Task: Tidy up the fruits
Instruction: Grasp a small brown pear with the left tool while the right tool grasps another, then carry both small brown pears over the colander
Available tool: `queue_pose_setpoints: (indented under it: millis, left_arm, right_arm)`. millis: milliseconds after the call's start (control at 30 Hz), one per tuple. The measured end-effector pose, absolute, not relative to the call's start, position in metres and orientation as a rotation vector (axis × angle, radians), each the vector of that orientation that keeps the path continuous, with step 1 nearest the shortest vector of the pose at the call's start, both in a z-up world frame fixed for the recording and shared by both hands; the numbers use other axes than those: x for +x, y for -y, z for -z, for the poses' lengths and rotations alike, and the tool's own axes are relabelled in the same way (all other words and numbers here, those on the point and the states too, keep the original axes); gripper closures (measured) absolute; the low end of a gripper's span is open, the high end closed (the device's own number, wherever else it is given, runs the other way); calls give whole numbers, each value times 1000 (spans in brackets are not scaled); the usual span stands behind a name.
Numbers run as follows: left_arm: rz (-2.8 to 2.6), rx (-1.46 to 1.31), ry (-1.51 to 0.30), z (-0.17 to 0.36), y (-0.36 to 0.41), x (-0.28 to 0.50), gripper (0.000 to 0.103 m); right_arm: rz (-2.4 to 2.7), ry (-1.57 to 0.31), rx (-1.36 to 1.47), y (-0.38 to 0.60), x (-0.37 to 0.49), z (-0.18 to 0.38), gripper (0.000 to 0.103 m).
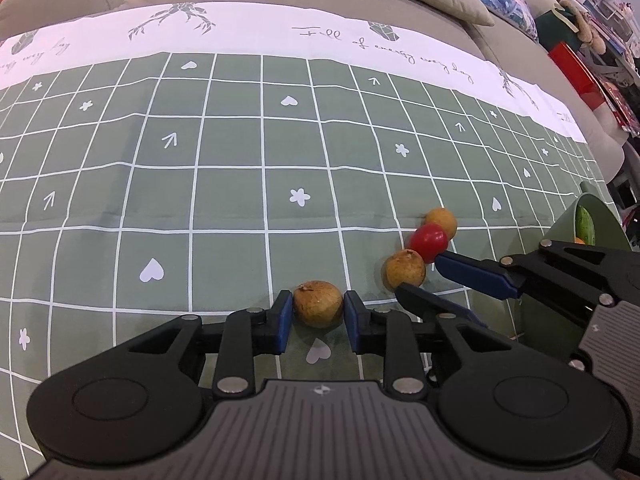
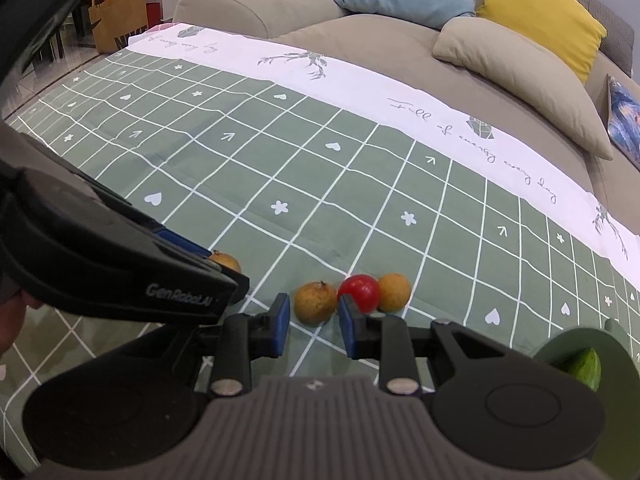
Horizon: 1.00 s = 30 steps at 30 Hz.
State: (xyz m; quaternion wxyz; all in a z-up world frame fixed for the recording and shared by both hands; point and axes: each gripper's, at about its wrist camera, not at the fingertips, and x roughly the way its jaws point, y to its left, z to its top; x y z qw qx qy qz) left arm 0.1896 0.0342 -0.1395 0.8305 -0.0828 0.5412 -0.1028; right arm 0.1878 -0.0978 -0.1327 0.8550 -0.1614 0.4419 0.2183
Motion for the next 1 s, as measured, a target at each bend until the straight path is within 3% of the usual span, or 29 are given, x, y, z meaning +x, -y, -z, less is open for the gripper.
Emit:
queue_pose_setpoints:
  millis: [567, 1000]
  left_arm:
    - [195, -198, -1154, 139, -35, 187, 73]
    - [196, -217, -1127, 109, -33, 159, 73]
  right_arm:
    - [-450, -893, -431, 86, 184, 140, 86]
    - [-477, -888, -351, 101, 156, 102, 86]
